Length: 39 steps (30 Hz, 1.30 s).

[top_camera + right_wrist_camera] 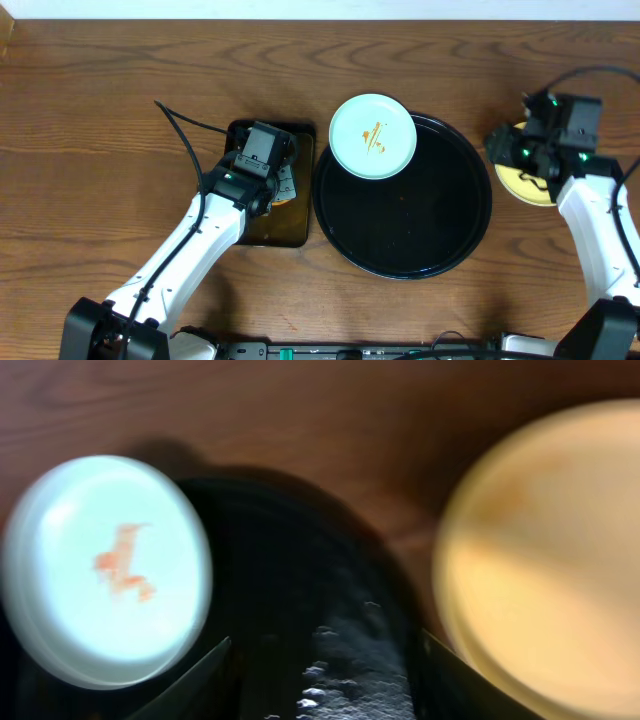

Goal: Clean dirty plates on tray and stack at the side
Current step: 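Slide the yellow plate right and lift it onto the green plate, then move the right gripper to grip the remaining pale green plate rim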

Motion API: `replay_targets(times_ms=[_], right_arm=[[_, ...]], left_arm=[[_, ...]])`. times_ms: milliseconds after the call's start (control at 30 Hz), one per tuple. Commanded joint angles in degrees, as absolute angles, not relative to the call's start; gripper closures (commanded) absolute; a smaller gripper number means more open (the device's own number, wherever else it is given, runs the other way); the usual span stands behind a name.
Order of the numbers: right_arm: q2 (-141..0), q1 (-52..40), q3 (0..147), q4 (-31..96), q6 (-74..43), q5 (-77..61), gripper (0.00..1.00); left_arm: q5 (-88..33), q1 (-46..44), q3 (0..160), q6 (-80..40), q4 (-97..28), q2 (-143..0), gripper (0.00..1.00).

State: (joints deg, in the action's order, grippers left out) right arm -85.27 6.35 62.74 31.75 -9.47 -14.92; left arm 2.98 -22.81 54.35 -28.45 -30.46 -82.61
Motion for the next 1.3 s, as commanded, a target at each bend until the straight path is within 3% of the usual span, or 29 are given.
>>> replay_targets(times_ms=[0, 200, 600, 867, 1033, 1100, 1267], right_arm=[[-87.48, 2.81, 68.27, 33.26, -7.16, -17.61, 0.48], [-93.38, -2.76, 69.69, 29.71, -7.68, -20.1, 0.44], [-111.09, -7.18, 69.69, 16.88, -16.27, -17.23, 0.47], [-115.96, -7.25, 69.65, 15.64, -16.27, -22.26, 0.68], [-116.18, -7.27, 69.63, 18.17, -16.27, -22.98, 0.94], [-116.18, -7.27, 69.63, 20.47, -16.27, -22.98, 0.98], [-116.14, -7.07, 69.65, 26.35, -16.25, -22.72, 0.99]], left_arm=[[3.7, -22.61, 53.74, -27.88, -30.59, -82.74, 0.91], [3.68, -22.61, 53.74, -27.88, -30.59, -82.74, 0.91], [3.68, -22.61, 53.74, -27.9, -30.61, -82.74, 0.91], [3.68, -22.61, 53.74, -27.9, -30.59, -82.74, 0.91], [3.68, -22.61, 53.74, -27.9, -30.59, -82.74, 0.91], [3.68, -22.61, 53.74, -27.9, -30.59, -82.74, 0.91], [3.68, -22.61, 53.74, -27.9, -30.59, -82.74, 0.91]])
